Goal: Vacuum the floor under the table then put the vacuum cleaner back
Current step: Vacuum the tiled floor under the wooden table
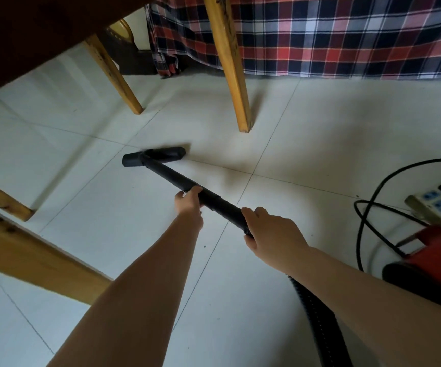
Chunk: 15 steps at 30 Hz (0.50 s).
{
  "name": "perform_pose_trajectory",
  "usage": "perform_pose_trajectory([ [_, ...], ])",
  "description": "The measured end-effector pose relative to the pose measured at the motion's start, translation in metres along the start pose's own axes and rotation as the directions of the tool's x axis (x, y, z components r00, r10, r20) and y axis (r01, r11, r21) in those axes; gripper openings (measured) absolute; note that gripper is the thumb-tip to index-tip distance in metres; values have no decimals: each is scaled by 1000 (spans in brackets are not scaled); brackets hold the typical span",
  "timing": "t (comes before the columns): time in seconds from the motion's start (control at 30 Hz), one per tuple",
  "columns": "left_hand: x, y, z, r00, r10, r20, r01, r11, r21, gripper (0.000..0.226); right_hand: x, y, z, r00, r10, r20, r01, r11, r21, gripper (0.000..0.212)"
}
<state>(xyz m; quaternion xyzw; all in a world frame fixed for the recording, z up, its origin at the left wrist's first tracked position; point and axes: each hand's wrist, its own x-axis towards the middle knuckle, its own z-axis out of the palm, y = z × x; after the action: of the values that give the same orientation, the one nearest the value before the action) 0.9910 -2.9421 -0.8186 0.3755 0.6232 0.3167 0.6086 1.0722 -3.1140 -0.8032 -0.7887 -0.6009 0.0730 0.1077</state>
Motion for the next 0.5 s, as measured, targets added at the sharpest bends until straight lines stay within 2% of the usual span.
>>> perform_pose_trajectory([
  [0.1,-16,-7,1,1000,0,4,0,1000,-9,45,-16,5,-5,1000,-12,-14,12,999,-35,36],
  [0.23,-38,-14,7,1000,-1,4,1,1000,-7,25,-37,11,-13,992,-19,-123,9,996,-84,37],
  [0.33,-52,-18,10,1000,-13,-6,13,1000,-2,22,-50,17,-10,993,-53,-103,41,992,-120,38],
  [0.5,-66,-27,14,999,-37,-2,37,999,27,18,-67,28,-7,999,-14,-50,6,987,-160,35],
])
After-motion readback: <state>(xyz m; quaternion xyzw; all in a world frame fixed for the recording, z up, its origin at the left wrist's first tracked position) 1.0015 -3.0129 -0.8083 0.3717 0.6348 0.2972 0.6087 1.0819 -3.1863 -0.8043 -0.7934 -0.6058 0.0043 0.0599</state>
